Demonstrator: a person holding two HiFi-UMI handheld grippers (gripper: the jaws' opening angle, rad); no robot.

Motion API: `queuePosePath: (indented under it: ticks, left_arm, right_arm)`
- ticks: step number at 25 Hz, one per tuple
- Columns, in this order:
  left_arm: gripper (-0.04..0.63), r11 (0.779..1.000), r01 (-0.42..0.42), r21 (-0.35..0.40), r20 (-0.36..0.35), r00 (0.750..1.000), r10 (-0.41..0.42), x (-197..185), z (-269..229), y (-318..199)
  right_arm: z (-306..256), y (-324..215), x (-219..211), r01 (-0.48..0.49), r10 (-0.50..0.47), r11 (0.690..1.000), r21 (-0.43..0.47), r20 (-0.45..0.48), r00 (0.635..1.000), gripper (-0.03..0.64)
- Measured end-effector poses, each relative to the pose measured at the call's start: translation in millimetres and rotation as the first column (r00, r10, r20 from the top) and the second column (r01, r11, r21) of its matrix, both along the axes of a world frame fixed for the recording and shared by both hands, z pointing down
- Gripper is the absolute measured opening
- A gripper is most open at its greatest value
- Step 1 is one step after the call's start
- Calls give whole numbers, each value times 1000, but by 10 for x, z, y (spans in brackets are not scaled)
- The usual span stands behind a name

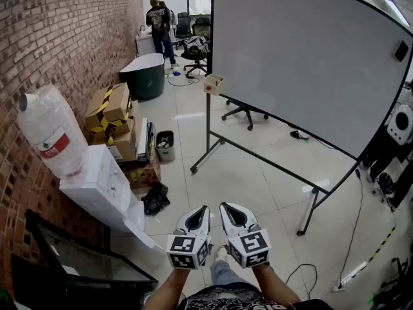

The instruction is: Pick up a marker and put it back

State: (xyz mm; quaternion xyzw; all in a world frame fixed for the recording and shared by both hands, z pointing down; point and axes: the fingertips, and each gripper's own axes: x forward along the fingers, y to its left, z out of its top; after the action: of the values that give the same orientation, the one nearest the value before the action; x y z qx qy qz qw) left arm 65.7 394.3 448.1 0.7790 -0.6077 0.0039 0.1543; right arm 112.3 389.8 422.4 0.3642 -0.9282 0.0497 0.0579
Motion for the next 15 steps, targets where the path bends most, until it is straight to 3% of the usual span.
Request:
queuePosePath:
  ticks: [15]
  left_arm:
    - [6, 1000, 16, 6, -10, 1000, -16, -153, -130, -1714]
  right_arm:
    - [-107, -1686, -181, 12, -12, 1000, 10, 51, 999, 0]
